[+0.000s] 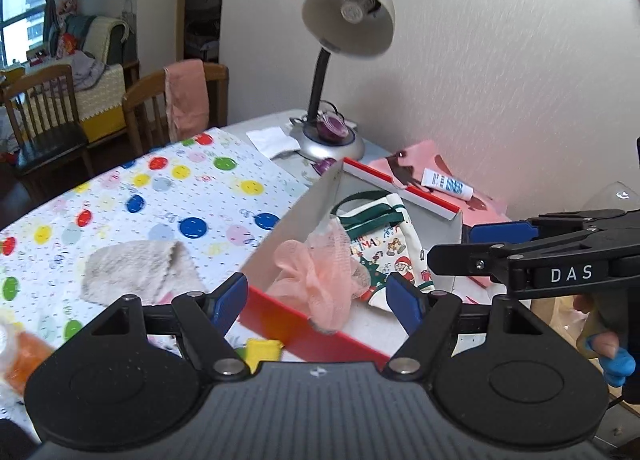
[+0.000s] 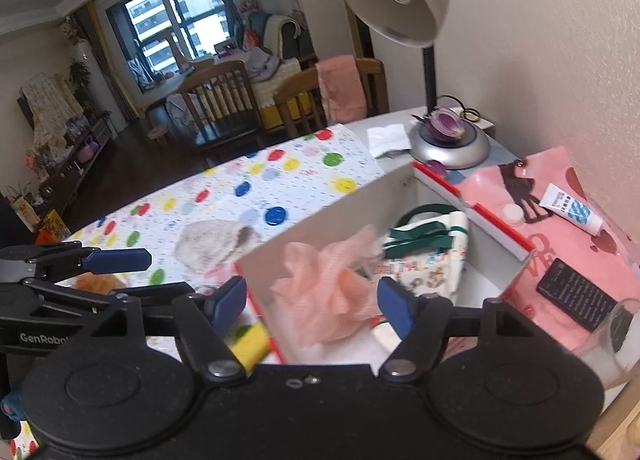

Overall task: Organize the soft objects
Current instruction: 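Withdraw both tools from the box back over the table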

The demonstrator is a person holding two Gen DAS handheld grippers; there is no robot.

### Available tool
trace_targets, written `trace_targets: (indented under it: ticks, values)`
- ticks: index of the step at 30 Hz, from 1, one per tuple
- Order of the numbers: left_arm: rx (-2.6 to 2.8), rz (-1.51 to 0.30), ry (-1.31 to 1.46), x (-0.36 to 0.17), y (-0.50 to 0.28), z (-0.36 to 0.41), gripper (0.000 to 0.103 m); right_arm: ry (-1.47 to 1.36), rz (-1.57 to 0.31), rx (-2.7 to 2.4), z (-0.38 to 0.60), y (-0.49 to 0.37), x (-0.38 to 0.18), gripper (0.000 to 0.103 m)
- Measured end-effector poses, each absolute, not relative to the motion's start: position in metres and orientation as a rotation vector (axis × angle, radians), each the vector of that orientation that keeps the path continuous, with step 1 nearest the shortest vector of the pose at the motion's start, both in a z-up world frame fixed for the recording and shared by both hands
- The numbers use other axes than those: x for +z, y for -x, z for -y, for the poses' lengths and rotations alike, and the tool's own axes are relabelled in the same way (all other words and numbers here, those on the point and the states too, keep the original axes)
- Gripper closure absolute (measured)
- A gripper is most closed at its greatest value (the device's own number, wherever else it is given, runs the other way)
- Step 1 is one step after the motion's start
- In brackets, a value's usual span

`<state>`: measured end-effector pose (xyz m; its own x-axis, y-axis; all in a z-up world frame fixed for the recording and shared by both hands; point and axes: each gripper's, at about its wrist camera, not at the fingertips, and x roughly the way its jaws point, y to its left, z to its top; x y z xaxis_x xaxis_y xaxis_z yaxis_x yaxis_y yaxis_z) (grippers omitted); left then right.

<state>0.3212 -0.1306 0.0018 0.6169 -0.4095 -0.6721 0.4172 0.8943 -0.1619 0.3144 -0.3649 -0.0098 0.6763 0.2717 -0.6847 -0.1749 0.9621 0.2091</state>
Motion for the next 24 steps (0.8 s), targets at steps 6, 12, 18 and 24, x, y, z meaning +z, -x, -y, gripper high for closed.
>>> trace_targets:
  ticks: [6,12,18,24]
  values:
    - [-0.444,-0.706,-0.001,0.013,-0.283,0.086,0.018,-0.119,-0.750,0.292,0.328,-0.287,-0.002,0.023]
    - [-0.400,-0.680,0.024,0.013,-0.246,0.037,0.017,-0.082,-0.725,0.347,0.283,-0.258,-0.006,0.016]
    - [-0.355,-0.676,0.052,0.003,-0.217,-0.013,0.015,-0.084,-0.726,0.421,0.237,-0.236,-0.018,0.011]
    - [-0.280,-0.643,0.071,-0.007,-0.194,-0.064,0.003,-0.062,-0.725,0.484,0.193,-0.219,-0.031,0.007]
